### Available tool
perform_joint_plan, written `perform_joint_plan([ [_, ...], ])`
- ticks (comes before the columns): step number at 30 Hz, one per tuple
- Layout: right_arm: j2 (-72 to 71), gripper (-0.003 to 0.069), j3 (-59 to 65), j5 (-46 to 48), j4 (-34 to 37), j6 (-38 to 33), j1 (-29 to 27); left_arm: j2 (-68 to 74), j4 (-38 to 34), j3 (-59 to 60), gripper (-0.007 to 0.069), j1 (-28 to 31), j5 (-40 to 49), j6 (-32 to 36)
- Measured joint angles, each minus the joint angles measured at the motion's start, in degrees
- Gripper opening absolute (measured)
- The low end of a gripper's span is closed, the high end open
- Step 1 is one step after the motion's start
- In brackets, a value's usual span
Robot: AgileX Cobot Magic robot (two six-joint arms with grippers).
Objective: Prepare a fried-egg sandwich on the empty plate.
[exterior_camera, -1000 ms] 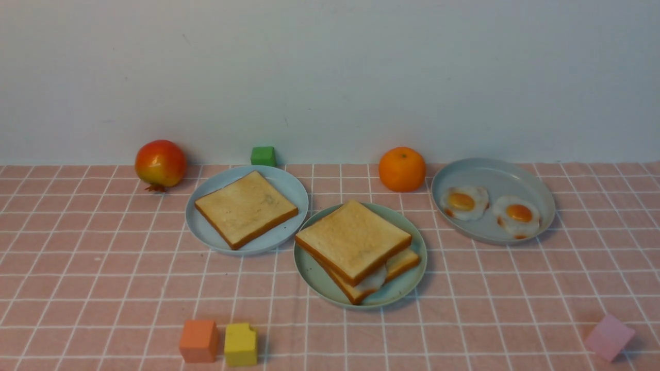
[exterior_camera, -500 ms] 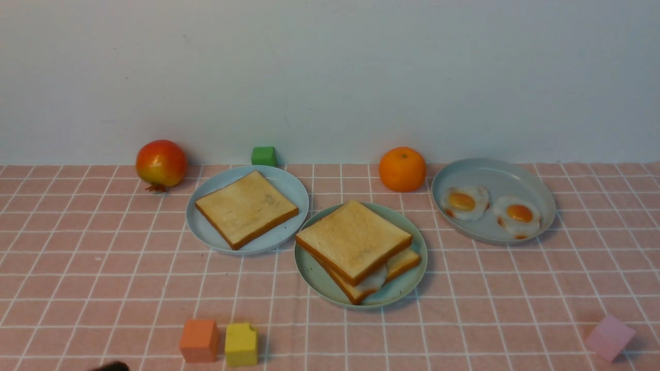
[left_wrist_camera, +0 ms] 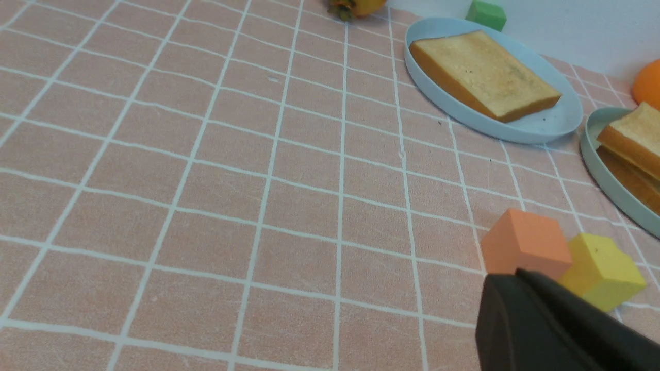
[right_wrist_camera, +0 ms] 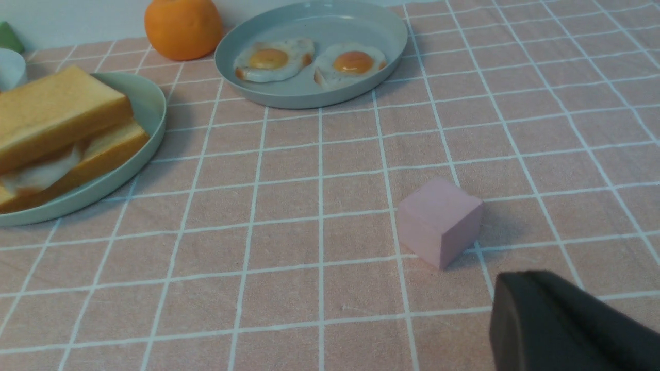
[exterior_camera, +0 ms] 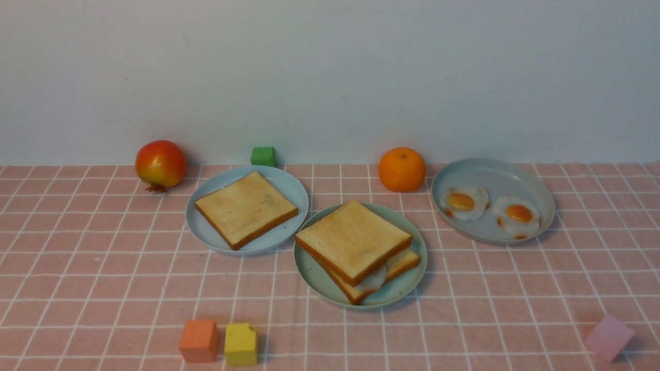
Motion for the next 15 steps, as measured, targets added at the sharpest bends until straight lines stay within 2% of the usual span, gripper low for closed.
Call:
perform_joint_plan([
  [15,0.0,0.0036,0.0,0.0,0.0,0.0,0.0,0.0,0.1,0.0,0.0013,0.0,0.0,-0.4],
])
